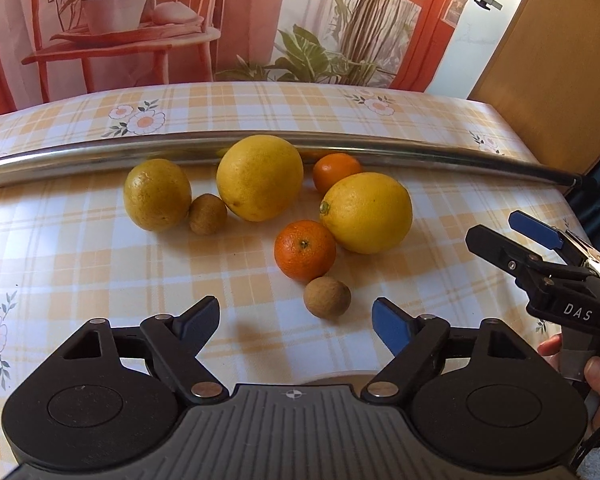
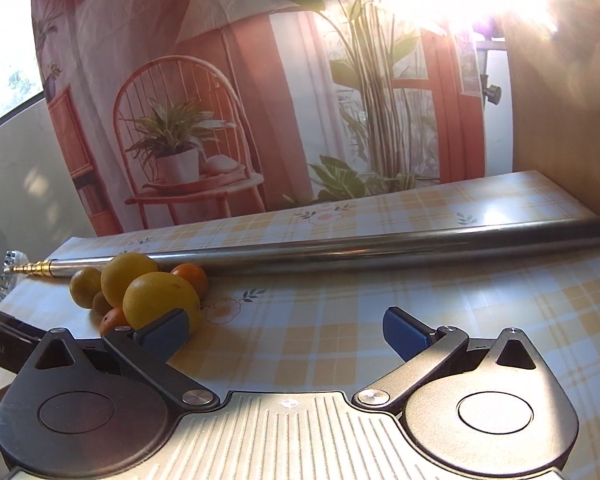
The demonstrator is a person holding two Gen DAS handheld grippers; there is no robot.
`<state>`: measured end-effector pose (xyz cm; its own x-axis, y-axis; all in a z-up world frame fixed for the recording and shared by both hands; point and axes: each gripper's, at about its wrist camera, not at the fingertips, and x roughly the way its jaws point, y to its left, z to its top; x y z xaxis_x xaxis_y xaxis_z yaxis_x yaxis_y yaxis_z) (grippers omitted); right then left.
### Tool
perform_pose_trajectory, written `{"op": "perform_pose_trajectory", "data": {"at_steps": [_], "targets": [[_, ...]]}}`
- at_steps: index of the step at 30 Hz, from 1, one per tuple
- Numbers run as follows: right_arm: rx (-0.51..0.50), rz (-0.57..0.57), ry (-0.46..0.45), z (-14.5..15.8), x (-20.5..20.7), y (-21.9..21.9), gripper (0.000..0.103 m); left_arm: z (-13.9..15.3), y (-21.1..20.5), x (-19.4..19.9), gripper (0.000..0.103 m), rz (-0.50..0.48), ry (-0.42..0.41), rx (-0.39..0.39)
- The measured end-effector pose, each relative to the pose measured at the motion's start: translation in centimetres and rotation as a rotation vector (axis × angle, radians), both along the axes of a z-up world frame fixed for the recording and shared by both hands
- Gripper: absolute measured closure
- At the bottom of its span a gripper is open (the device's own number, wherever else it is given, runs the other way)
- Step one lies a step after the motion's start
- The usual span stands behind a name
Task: Organize fruits
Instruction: 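Lower the left gripper onto a small brown kiwi and close on it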
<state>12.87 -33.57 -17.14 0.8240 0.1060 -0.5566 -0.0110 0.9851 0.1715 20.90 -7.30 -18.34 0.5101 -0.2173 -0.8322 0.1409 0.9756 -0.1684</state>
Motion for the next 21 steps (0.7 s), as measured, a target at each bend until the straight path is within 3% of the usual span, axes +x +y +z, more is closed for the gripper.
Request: {"op": "perform_pose_trajectory", "data": {"at_steps": [4, 13, 21], "targets": [[0.06, -0.023, 0.013, -0.2, 0.1, -1.1, 0.0, -0.5, -0.9, 0.1, 0.03, -0.016, 0.021, 0.007], [0.079, -0.018, -0.008, -0.3, -0.4, -1.3, 0.002, -0.5, -3.0, 0.2, 0.045, -0.056, -0.001, 0.063], [0.094, -0.013, -0.024, -0.2, -0.7, -1.4, 0.005, -0.3, -3.8, 0.1, 0.052, -0.036, -0.023, 0.101]]}}
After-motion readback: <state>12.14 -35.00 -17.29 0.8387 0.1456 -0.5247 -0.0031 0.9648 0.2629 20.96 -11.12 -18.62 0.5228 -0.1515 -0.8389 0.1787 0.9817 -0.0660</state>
